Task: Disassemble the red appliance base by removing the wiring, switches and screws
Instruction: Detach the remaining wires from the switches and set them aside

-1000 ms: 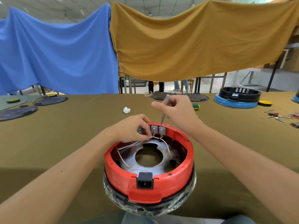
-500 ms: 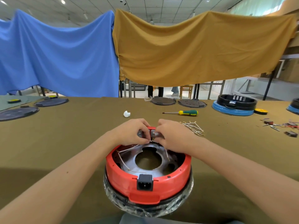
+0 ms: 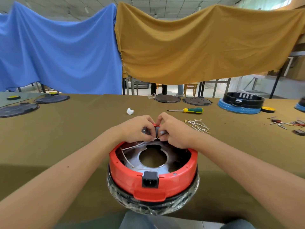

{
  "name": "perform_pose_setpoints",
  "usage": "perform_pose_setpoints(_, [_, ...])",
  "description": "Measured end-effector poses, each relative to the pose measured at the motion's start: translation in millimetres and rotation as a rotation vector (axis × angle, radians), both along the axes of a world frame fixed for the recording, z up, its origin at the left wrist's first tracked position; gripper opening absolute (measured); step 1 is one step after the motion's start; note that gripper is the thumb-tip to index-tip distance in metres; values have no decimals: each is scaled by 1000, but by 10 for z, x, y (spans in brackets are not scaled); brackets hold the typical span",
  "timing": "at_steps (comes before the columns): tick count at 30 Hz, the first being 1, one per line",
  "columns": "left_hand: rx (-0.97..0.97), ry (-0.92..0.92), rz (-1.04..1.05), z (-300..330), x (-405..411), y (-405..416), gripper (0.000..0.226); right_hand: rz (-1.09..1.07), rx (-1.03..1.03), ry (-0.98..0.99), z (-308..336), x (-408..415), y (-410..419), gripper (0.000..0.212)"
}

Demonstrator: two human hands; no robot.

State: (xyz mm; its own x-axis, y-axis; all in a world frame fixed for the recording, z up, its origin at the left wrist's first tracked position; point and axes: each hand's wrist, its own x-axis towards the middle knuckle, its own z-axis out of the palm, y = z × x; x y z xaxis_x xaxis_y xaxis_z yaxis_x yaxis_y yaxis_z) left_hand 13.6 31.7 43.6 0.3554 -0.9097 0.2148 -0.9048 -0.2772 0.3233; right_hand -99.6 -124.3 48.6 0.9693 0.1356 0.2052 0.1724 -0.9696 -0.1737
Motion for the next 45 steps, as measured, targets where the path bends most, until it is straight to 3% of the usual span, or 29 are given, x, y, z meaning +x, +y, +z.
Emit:
perform_pose_setpoints(7, [24,7,-32,-5,-18,30,13,23,20,35,-14,6,9,14])
perform_pose_setpoints(12, [-12,22,-3,5,-11,38,17,10,47,20,-13,3,12,24])
perform_pose_setpoints(16, [-68,69,28,-6,6,56,16,-15,83,-44,-24,-26,32,16])
perform_pose_setpoints(21, [-264,315,56,27,-26,118,22,-36,86,-61,-6,-55,49,18])
perform_pose_setpoints(24, [-227,237,149,76,2,157,36,-37,79,-61,-10,-56,30,17])
perform_pose_setpoints(27, [-33,189,297,141,35,237,48,-44,94,-73,-16,-49,27,24])
perform_pose_setpoints(31, [195,95,466,102,9,381,32,-59,85,-86,-7,-62,54,33])
perform_pose_setpoints(37, [150,35,456,85,16,348,42,-89,0,-80,56,-139,100,36])
perform_pose_setpoints(45, [50,-10,350,243,128,51,38,-212,64,-154,127,-92,-61,13])
